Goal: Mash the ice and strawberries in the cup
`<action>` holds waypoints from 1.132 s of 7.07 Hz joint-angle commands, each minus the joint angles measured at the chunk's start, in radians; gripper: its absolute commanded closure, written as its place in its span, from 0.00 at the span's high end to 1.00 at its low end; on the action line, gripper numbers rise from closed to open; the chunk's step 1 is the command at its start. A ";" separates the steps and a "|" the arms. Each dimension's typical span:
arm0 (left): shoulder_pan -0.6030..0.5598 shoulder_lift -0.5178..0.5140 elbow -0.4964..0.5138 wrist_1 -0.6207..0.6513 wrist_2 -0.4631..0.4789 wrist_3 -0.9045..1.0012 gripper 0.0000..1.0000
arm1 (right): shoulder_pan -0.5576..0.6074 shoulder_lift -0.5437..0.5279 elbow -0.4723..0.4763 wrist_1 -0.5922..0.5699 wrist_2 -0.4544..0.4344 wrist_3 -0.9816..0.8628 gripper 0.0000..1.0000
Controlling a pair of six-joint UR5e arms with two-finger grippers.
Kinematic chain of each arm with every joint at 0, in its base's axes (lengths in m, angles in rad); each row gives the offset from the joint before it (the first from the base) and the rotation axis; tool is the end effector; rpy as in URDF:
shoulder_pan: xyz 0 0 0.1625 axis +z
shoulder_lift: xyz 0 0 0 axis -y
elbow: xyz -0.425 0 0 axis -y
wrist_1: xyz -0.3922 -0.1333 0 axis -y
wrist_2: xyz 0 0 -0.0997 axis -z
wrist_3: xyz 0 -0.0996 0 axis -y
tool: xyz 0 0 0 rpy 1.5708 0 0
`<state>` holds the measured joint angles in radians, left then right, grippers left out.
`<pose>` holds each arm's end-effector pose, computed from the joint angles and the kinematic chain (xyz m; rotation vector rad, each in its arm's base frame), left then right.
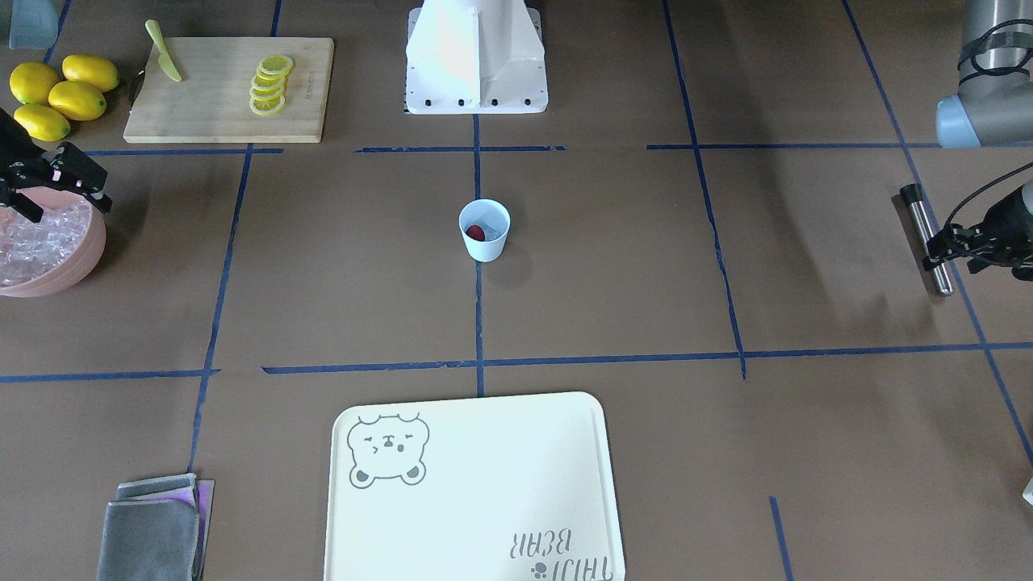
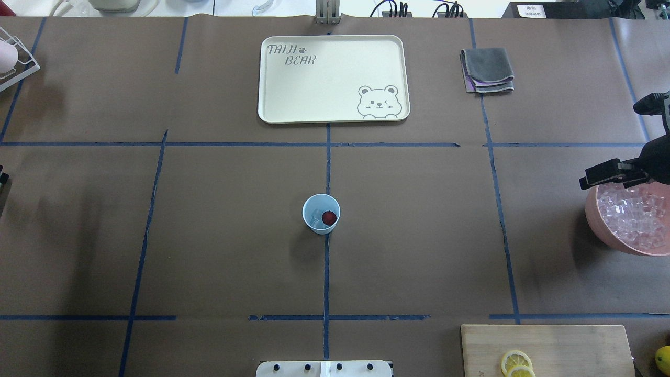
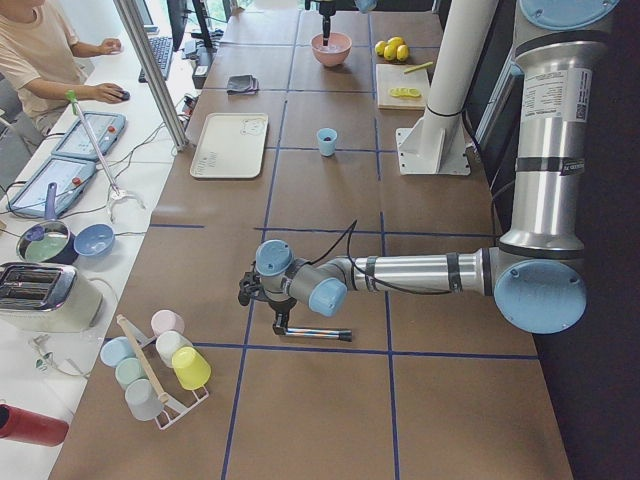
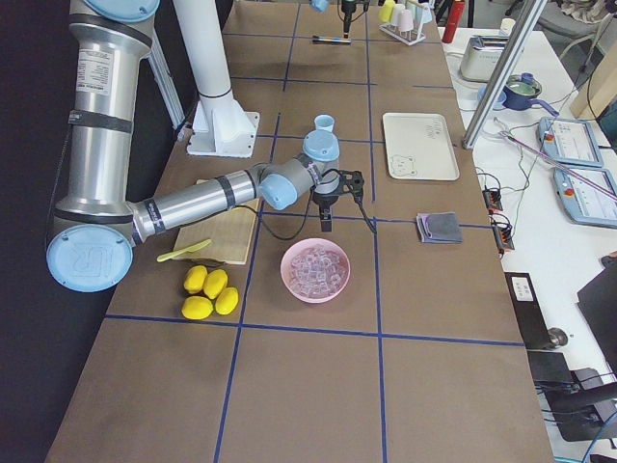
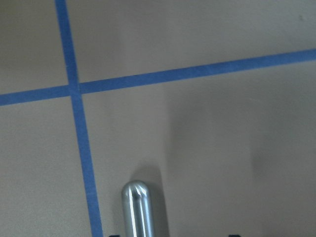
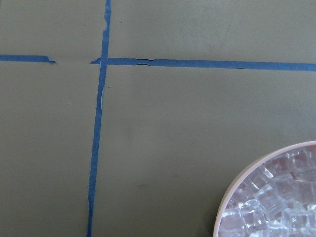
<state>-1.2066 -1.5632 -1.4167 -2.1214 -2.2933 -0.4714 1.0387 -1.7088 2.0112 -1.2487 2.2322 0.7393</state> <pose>0.1167 -0.4954 0.6820 0.0504 0.8021 0.0391 -0.1625 -0.4182 0.4721 0.1040 -0.8699 -0.0127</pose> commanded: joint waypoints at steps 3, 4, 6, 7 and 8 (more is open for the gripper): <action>0.009 0.002 0.056 -0.045 0.003 -0.144 0.79 | -0.002 0.000 -0.005 0.000 0.000 0.002 1.00; 0.010 0.002 0.062 -0.045 0.003 -0.144 0.79 | -0.002 0.000 -0.005 0.000 0.000 0.002 1.00; 0.050 -0.001 0.073 -0.045 0.003 -0.145 0.79 | -0.002 0.002 -0.005 0.000 0.000 0.002 1.00; 0.056 -0.005 0.076 -0.045 0.003 -0.144 0.79 | -0.002 0.002 -0.005 0.000 0.000 0.002 1.00; 0.065 -0.003 0.078 -0.045 0.003 -0.141 0.71 | -0.002 0.002 -0.005 0.000 0.001 0.002 1.00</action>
<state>-1.1527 -1.5661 -1.3418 -2.1660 -2.2902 -0.6147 1.0370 -1.7075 2.0064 -1.2487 2.2323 0.7409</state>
